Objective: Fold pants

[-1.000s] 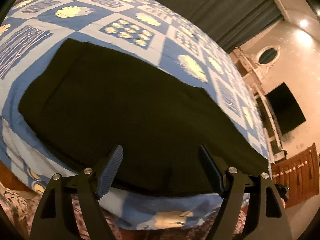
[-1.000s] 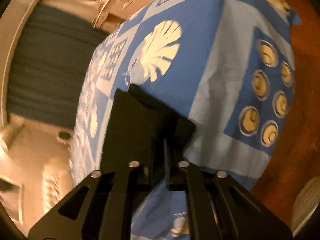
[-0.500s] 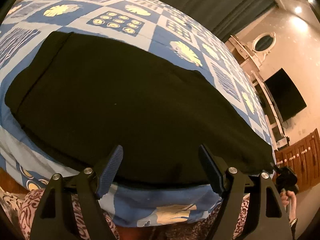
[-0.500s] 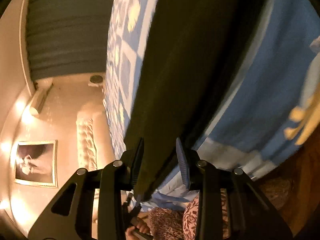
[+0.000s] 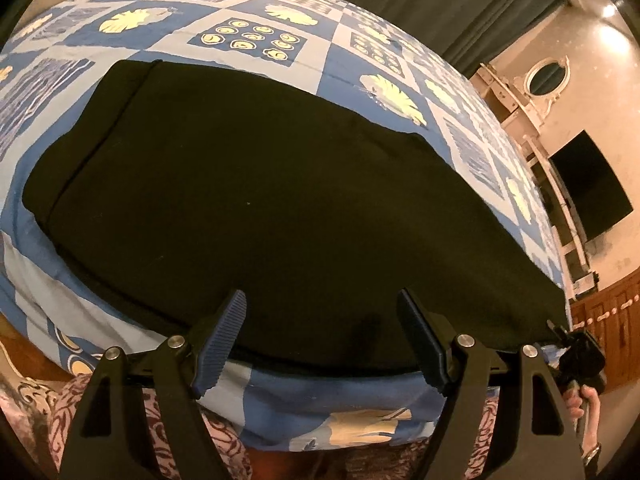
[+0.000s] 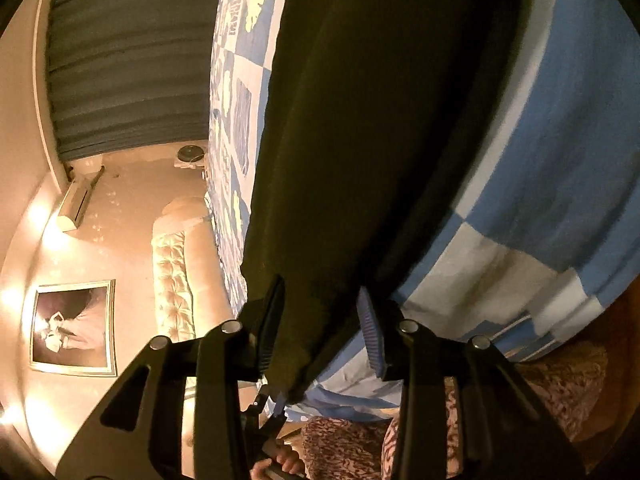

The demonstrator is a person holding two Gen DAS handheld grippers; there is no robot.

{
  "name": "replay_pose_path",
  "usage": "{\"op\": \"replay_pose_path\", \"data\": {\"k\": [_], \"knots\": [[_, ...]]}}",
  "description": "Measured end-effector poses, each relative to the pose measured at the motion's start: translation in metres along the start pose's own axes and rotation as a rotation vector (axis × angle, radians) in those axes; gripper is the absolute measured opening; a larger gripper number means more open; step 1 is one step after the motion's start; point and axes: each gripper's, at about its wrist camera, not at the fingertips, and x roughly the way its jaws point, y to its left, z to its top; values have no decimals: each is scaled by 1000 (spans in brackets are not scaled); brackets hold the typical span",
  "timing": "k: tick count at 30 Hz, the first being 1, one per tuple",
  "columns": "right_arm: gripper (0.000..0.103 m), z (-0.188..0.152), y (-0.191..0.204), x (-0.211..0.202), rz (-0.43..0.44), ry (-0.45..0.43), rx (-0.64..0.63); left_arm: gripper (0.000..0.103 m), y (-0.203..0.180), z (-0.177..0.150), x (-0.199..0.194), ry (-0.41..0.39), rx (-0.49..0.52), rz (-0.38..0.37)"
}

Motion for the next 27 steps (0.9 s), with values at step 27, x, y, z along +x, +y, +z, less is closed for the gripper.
{"op": "replay_pose_path", "data": {"k": [27], "knots": [[38,112,-43,-216,-103,-632,22,76,11,-2,-3,-18,-35,11]]}}
